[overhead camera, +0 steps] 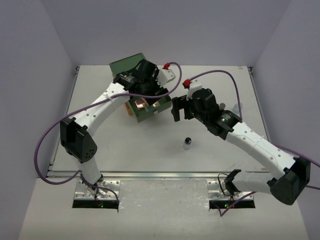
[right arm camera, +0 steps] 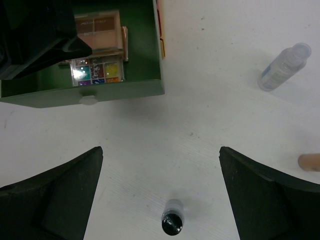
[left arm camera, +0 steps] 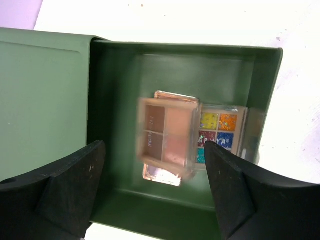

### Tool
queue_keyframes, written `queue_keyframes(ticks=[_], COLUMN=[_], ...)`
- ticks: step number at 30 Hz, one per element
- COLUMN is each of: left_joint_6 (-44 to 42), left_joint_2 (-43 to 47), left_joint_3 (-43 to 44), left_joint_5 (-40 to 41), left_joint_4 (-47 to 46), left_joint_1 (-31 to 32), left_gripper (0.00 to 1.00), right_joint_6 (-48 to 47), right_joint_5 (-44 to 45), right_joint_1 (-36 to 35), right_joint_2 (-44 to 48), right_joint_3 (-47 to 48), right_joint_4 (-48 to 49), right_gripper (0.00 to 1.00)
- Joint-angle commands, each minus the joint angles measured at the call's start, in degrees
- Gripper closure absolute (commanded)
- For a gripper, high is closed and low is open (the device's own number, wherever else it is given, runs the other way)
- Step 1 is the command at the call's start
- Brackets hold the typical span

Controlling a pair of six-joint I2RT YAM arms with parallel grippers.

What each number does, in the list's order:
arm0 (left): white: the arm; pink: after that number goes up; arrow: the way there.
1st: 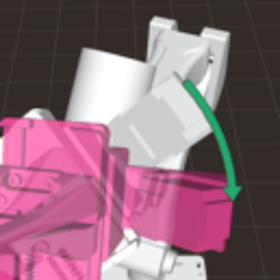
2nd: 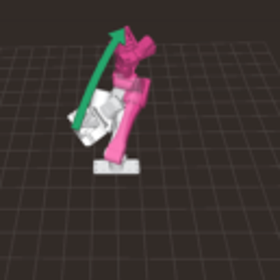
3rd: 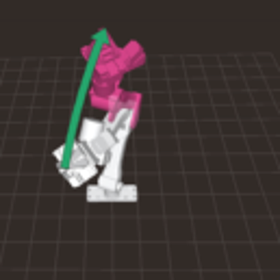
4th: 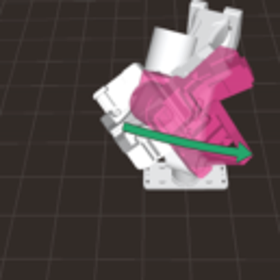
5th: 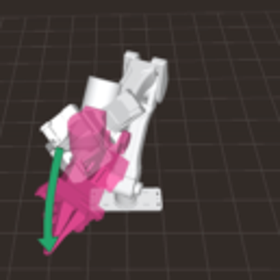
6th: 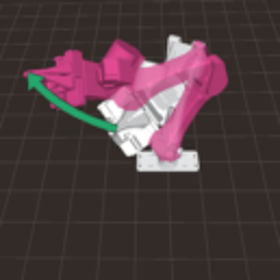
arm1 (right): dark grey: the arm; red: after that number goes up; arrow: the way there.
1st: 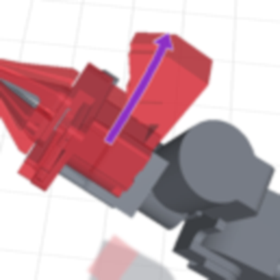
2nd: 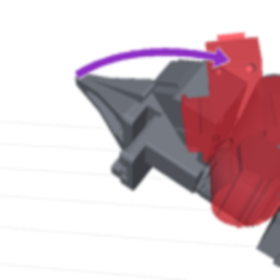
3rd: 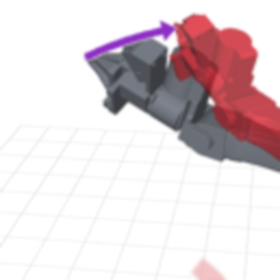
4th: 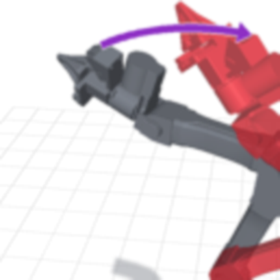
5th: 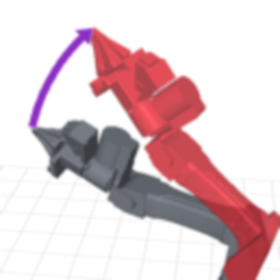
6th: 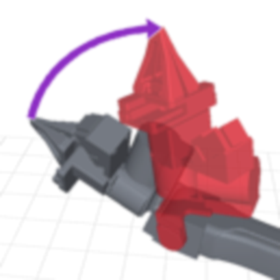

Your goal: Organize the makeup

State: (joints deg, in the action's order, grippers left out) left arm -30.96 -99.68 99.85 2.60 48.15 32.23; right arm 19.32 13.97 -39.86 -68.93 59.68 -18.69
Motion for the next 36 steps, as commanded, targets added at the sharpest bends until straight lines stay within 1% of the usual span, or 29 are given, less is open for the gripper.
queue_keyframes(ticks=[1, 5, 8, 10, 13, 16, 20, 22, 24, 28, 32, 36], left_joint_6=[0.9, 0.78, 0.71, 0.43, 0.88, 1.45, 1.81, 3.46, 4.27, 3.26, 2.93, 2.34], left_joint_2=[0.75, 0.54, 0.1, -0.16, -0.43, -1.21, -3.61, -4.39, -4.69, -4.95, -5.61, -4.86], left_joint_3=[2.9, 5.72, 10.08, 13.21, 15.55, 16.01, 14.6, 14.58, 13.99, 8.75, 5.44, 0.83], left_joint_5=[0.61, 0.91, 2.36, 4.07, 5.05, 4.31, 5.56, 4.69, 4.97, 10.36, 10.0, 8.32], left_joint_4=[-1.6, -1.13, -1.26, -1.92, -3.72, -4.77, -8.08, -9.05, -10.72, -17.02, -18.77, -22.17], left_joint_1=[0.2, 0.2, 0.17, -0.01, -2.42, -8.14, -14.45, -17.84, -19.68, -21.53, -21.77, -21.77], left_gripper=[0.21, 0.2, 0.16, 0.11, 0.06, 0.05, 0.05, 0.05, 0.05, 0.05, 0.07, 0.09], right_joint_6=[0.59, 1.3, 3.1, 5.66, 10.57, 15.7, 18.68, 19.92, 21.72, 23.44, 24.08, 23.88], right_joint_5=[-3.12, -3.95, -5.58, -6.63, -8.8, -9.14, -8.44, -8.27, -8.5, -8.85, -8.61, -8.84], right_joint_1=[0.13, 0.13, 0.13, 0.13, 0.13, 0.13, 0.13, 0.13, 0.13, 0.13, 0.13, 0.13], right_joint_2=[-0.91, -1.76, -2.03, -2.09, -2.09, -3.33, -6.52, -8.43, -9.82, -13.36, -18.53, -21.87], right_joint_3=[0.97, 1.35, 0.56, -0.28, -3.67, -7.22, -7.11, -6.24, -6.35, -5.36, -2.15, 2.66], right_joint_4=[3.26, 3.34, 4.43, 6.18, 9.92, 16.11, 19.74, 20.05, 22.26, 24.63, 24.23, 24.55], right_gripper=[0.02, 0.03, 0.04, 0.05, 0.08, 0.11, 0.13, 0.14, 0.18, 0.24, 0.29, 0.3])
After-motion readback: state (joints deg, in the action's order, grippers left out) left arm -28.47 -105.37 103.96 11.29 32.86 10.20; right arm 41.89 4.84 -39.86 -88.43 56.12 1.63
